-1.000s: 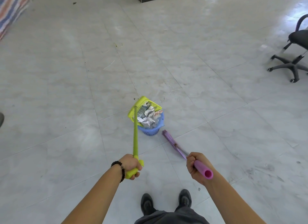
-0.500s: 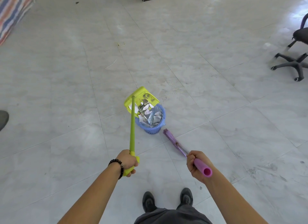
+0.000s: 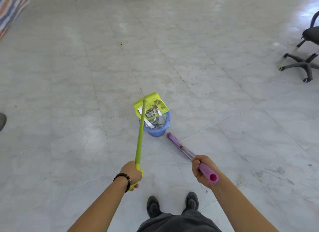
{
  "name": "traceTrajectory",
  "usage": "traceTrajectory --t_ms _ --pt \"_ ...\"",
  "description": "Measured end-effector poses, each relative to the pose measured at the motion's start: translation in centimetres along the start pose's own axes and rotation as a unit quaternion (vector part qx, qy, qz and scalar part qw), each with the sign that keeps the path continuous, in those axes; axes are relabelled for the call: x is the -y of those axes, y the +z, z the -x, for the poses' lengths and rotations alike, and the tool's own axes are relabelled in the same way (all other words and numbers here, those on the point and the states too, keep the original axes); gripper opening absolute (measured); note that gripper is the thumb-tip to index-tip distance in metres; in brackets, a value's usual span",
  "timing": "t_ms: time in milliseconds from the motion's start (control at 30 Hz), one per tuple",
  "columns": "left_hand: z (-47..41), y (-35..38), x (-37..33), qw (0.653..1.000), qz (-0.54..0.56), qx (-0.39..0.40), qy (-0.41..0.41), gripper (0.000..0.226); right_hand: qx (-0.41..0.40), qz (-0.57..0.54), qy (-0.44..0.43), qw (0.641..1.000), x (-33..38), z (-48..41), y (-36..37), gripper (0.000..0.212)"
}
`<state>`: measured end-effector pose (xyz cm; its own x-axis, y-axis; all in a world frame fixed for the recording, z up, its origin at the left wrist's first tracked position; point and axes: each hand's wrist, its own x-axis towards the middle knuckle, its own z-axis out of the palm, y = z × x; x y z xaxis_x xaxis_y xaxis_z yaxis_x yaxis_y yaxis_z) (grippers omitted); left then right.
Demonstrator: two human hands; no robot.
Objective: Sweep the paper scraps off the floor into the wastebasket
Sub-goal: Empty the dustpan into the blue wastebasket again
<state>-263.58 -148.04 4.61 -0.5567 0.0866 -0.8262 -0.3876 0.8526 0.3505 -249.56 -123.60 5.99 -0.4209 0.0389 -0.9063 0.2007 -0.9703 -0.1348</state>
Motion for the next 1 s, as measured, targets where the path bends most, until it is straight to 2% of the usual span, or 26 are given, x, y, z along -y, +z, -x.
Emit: traceTrajectory --t_ms 200,367,433,500,567,667,733,867,1000 --pt "0.2 -0.1 0.7 0.997 -0.028 -0.053 0.046 0.017 -0.002 0.004 0.009 1.000 -0.2 -0.1 0.4 0.017" --pt "0.1 0.4 1.2 0.994 -0.096 -0.028 0.035 0.023 -0.004 0.024 0.009 1.000 -0.6 0.1 0.7 0.021" --pt "-0.3 0.3 1.2 0.998 -0.065 0.007 0.009 0.025 -0.006 0.030 0.009 1.000 -0.6 0.2 0.6 0.020" --pt "-0.8 0.3 1.2 0.998 0.025 0.059 -0.021 0.032 -0.009 0.036 0.011 0.999 -0.5 0.2 0.4 0.018" --pt "-1.2 0.6 1.2 0.988 0.102 0.109 -0.038 0.038 -0.016 0.051 0.013 0.998 -0.4 0.2 0.4 0.016" --pt "-1.3 1.1 1.5 0.976 0.153 0.142 -0.055 0.043 -0.029 0.071 0.018 0.997 -0.6 0.1 0.7 0.015" --pt "-1.3 1.1 1.6 0.970 0.167 0.163 -0.066 0.041 -0.036 0.067 0.031 0.997 -0.9 -0.2 0.7 0.014" --pt "-1.1 0.6 1.0 0.967 0.158 0.184 -0.077 0.024 -0.057 0.107 0.083 0.989 -1.8 -1.0 0.0 0.017" --pt "-1.6 -0.2 0.0 0.976 0.137 0.157 -0.062 0.021 -0.094 0.157 0.049 0.982 -1.8 -0.5 -0.2 0.026"
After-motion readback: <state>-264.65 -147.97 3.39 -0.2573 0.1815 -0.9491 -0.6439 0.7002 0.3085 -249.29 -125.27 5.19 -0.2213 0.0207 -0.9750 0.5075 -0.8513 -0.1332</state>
